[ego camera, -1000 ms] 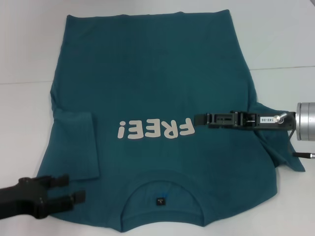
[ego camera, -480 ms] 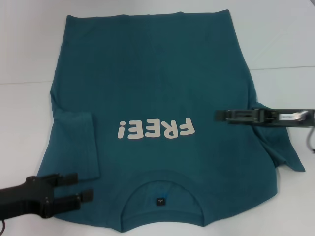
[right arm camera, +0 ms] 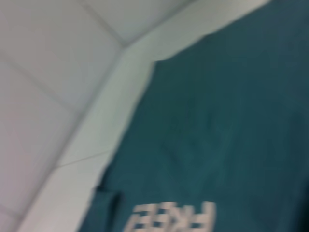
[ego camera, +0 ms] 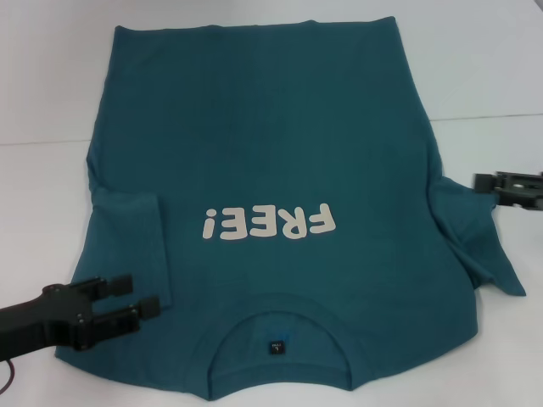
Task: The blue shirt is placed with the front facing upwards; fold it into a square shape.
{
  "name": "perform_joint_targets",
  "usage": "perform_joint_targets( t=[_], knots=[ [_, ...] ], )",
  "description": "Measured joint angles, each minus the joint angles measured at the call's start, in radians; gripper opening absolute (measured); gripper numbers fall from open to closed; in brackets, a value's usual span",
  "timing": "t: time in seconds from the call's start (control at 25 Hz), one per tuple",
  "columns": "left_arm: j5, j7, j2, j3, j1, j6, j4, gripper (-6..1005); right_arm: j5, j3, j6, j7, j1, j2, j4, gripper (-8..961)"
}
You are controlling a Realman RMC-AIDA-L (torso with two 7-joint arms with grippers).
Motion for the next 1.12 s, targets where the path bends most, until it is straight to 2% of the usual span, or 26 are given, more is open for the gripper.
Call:
perform_joint_targets(
  t=[0.2, 0.4, 0.52, 0.72, 1.12],
  knots=[
    [-0.001, -0.002, 0.0, -0.004, -0.012, -0.011, -0.013, 751, -0.173, 0.048, 0.058, 0.163, 0.004, -0.001, -0.11, 906],
    [-0.002, -0.023, 0.0, -0.004, -0.017, -0.013, -0.016, 750, -0.194, 0.071, 0.059, 0.177, 0.026, -0.004, -0.149, 903],
    [-0.002, -0.027, -0.001, -0.004, -0.016, -0.014, -0.016, 750, -0.241, 0.078, 0.063, 0.214, 0.048, -0.01, -0.145, 898],
    [-0.002, -0.027, -0.001, -0.004, -0.016, -0.013, -0.019, 750, -0.41, 0.083, 0.106, 0.321, 0.095, -0.011, -0.098, 891],
    [-0.003, -0.027, -0.002, -0.004, -0.024, -0.022, -0.035, 751, -0.427, 0.073, 0.173, 0.326, 0.148, -0.012, 0.009, 883]
  ],
)
